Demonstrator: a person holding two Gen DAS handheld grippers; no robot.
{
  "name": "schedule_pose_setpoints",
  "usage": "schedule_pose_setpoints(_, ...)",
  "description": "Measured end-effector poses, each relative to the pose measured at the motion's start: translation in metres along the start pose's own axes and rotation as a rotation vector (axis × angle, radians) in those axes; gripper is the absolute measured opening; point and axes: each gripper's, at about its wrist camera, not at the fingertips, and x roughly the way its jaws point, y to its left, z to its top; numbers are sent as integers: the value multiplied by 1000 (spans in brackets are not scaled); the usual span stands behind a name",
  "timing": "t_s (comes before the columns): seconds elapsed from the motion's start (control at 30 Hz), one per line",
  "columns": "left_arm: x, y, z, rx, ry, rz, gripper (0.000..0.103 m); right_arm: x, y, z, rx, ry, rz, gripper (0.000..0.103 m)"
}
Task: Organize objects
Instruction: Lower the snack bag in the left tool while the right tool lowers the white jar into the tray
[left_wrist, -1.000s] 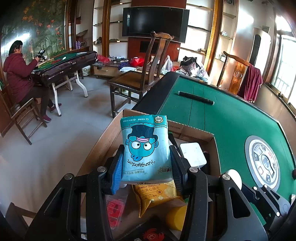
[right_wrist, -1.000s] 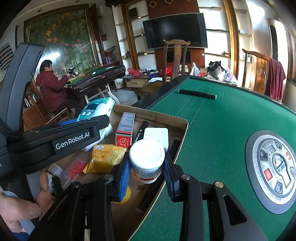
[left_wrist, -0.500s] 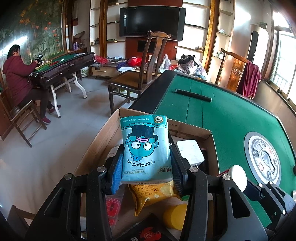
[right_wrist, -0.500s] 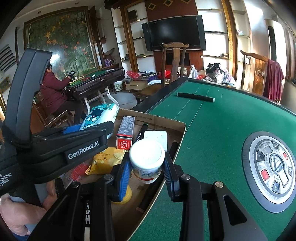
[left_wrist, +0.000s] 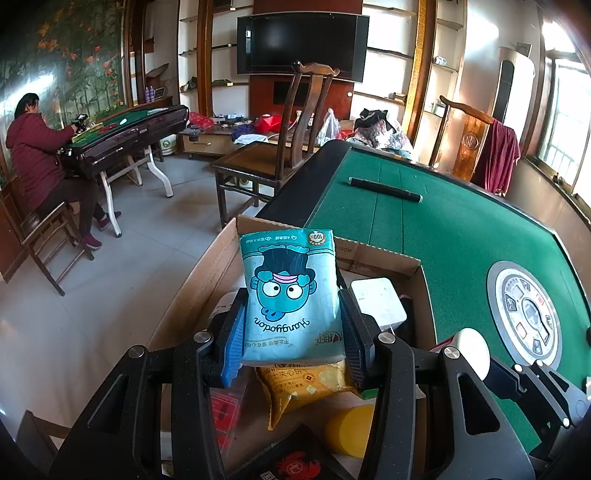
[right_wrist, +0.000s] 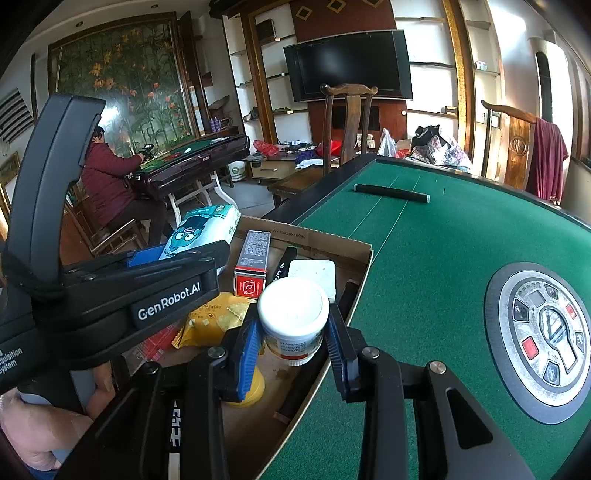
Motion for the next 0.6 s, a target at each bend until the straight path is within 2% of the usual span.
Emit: schedule_pose_setpoints(0.6, 2, 3, -2, -1, 8, -8, 46, 2, -1, -1, 1, -3, -4, 34)
